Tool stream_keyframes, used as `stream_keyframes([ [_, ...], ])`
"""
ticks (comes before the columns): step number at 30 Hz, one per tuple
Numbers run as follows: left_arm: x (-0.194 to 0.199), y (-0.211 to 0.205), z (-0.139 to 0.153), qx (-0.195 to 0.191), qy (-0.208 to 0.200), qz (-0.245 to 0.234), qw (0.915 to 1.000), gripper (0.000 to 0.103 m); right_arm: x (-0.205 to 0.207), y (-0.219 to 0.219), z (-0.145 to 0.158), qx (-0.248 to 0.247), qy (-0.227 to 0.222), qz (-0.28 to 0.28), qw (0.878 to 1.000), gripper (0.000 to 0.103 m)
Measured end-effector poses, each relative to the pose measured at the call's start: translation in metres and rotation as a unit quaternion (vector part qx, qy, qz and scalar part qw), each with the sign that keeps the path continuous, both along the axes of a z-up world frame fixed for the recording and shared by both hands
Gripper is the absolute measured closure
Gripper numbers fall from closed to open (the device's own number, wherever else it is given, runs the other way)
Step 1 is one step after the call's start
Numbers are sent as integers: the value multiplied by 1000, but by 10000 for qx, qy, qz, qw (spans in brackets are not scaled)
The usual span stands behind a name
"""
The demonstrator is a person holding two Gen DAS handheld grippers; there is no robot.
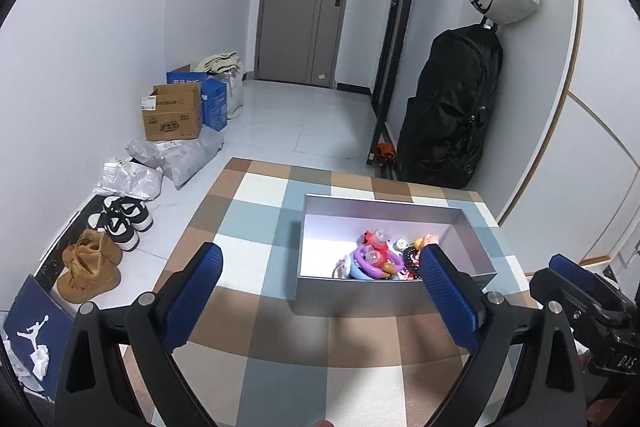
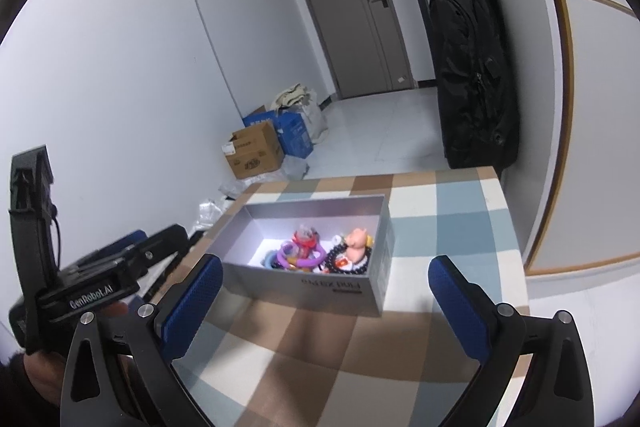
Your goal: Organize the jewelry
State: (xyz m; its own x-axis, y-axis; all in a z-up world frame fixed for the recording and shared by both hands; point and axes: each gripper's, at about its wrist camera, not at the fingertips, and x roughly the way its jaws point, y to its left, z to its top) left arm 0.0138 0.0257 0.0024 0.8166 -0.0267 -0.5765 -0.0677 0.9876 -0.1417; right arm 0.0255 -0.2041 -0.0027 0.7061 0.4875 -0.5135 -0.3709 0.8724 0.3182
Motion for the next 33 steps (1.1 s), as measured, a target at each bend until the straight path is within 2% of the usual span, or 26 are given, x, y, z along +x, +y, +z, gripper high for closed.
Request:
stream_keyframes([
  [14,-4,0,-1,29,20,139,9999,7,-6,1,-2,-20,-66,3,10000,0],
  [33,-4,-4,2,-28,20,33,10000,7,-3,3,-3,-64,26,35,10000,0],
])
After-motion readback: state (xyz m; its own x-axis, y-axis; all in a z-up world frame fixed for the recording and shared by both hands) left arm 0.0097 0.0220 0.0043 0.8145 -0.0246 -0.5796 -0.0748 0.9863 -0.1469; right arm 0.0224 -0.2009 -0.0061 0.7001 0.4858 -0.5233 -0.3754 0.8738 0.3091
